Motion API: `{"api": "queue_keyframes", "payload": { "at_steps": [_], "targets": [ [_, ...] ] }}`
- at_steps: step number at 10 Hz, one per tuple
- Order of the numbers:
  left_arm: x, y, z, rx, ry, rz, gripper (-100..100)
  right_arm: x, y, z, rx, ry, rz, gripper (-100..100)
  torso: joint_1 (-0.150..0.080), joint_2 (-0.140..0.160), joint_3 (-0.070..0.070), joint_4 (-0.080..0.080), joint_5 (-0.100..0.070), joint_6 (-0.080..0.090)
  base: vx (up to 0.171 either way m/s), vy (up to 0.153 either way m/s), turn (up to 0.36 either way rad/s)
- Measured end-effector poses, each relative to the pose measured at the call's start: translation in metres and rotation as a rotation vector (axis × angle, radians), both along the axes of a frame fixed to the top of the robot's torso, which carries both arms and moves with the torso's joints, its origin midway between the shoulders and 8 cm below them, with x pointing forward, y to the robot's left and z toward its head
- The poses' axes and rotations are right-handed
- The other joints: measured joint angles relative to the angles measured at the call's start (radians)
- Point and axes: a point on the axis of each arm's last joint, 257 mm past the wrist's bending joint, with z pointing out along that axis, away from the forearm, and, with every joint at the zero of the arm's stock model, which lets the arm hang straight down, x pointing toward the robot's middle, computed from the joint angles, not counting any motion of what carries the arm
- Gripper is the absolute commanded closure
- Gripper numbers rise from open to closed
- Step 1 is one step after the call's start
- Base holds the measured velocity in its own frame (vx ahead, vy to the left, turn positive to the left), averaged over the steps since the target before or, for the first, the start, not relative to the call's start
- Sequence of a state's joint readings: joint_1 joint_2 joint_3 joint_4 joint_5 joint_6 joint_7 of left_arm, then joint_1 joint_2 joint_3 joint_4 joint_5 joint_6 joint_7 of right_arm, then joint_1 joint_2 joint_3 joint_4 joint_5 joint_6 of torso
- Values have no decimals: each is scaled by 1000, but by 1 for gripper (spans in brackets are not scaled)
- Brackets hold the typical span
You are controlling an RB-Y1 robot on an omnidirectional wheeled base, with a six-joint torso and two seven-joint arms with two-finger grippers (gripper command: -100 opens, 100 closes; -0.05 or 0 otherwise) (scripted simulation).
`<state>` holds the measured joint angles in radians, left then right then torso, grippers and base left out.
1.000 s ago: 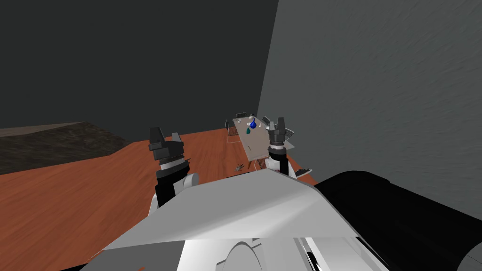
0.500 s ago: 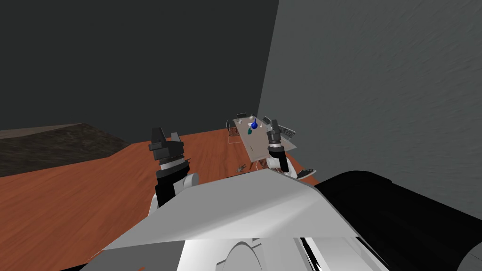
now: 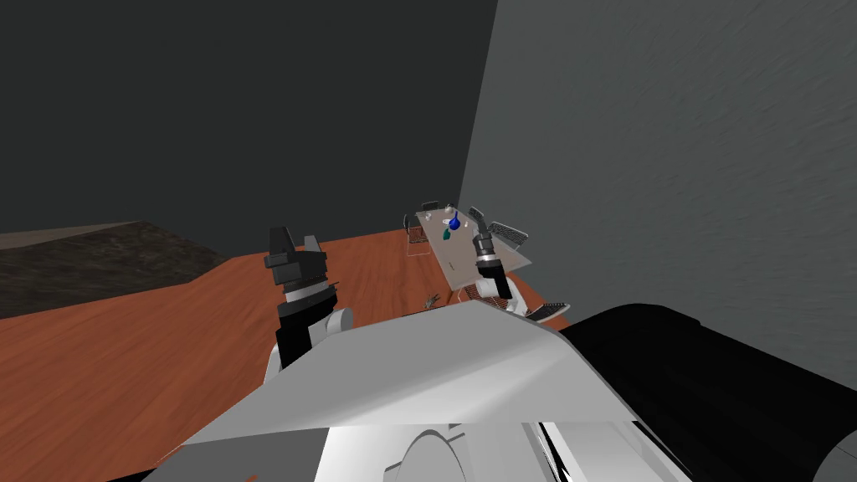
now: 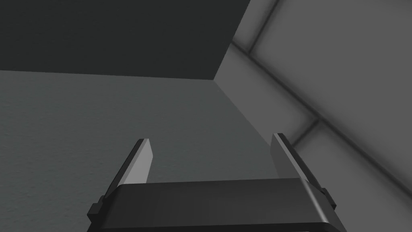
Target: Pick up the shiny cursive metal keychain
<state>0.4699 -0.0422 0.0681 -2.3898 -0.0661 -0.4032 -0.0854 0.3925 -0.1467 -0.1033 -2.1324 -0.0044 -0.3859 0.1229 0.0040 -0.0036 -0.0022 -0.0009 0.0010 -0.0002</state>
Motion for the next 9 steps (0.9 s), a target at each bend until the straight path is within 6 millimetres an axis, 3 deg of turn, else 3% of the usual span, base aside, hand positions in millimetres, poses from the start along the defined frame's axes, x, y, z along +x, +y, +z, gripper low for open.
{"api": "queue_keyframes", "payload": {
  "at_steps": [6, 9],
  "targets": [
    [0, 0, 0, 0, 0, 0, 0, 35, -41, -60, 30, 197, -46, -100, -1, -1, 0, 0, 0, 0, 60, 61, -12],
    [0, 0, 0, 0, 0, 0, 0, 46, -68, -101, 64, 313, -81, -100, 0, -1, -1, 0, 0, 0, 58, 62, -13]
  ]
}}
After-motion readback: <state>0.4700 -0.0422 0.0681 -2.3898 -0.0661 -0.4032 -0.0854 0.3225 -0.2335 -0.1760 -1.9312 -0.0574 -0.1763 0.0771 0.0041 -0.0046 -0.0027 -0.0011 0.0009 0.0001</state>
